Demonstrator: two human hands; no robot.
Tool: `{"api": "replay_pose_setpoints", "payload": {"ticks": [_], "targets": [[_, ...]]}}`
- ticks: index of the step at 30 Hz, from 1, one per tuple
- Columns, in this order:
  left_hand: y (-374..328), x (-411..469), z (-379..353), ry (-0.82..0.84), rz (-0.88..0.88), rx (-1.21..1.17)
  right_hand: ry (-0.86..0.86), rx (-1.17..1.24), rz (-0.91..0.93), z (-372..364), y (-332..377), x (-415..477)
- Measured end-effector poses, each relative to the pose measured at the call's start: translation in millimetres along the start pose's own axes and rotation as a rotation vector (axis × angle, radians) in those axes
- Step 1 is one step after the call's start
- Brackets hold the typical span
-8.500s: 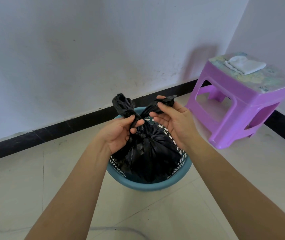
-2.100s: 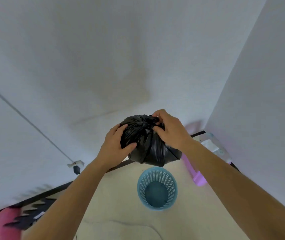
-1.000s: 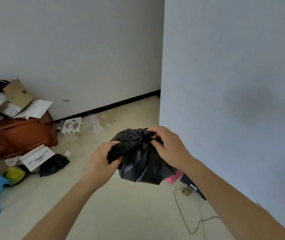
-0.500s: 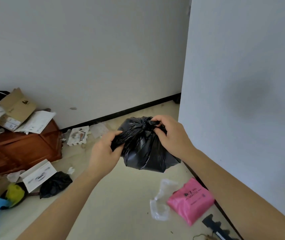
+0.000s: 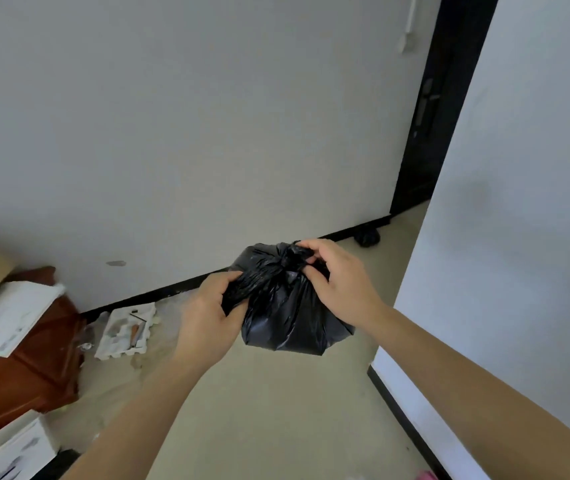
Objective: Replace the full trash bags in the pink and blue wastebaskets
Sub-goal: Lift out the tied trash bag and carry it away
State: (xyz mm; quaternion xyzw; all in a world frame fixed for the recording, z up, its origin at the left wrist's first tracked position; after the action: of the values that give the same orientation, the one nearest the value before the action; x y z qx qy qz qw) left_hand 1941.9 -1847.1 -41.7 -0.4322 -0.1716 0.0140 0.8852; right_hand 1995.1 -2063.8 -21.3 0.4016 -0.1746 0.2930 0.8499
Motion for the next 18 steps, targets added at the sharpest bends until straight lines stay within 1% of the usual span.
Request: {"api": "replay_pose_setpoints", "payload": {"ticks": [3,8,10,13,16,18], "targets": [[-2.3,96.0,-25.8,0.056,-0.054,0.010,-0.030,-0.048,-0.025,5.6,-45.3,62.6],[-31.0,233.4,-94.5,0.169,-0.185,-0.011,-0.185,-0.127,-0.108,42.8,-139.7,139.8],[-32.5,284.3,-132.2,0.211,-0.189,-0.024,-0.236,-0.134,-0.134,50.8,-185.2,166.9],[-20.9,358.9,-189.8,0.242,-0.128,-0.036,-0.276,-0.125,-0.170,50.2,-263.4,209.7],[-10.4,438.7,-240.5,0.232,-0.117,0.022,-0.256,-0.089,-0.172,43.9,-345.6,270.6],[-14.6,489.1,-266.4,0.222,-0.171,0.122,-0.260,-0.064,-0.183,42.3,-389.2,313.3]]}}
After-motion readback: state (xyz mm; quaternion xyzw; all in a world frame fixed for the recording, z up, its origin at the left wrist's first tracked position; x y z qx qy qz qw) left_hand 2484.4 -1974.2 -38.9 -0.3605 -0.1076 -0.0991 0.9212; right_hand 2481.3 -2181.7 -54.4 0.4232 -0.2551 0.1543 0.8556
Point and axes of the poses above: each hand's wrist, its own x-axis towards the middle knuckle, its own z-axis out of the back of the hand, y = z × x, the point moved 6 cm from there along x, towards the middle knuckle, and after that the axes turned 8 degrees about z, right-handed, at the moved point
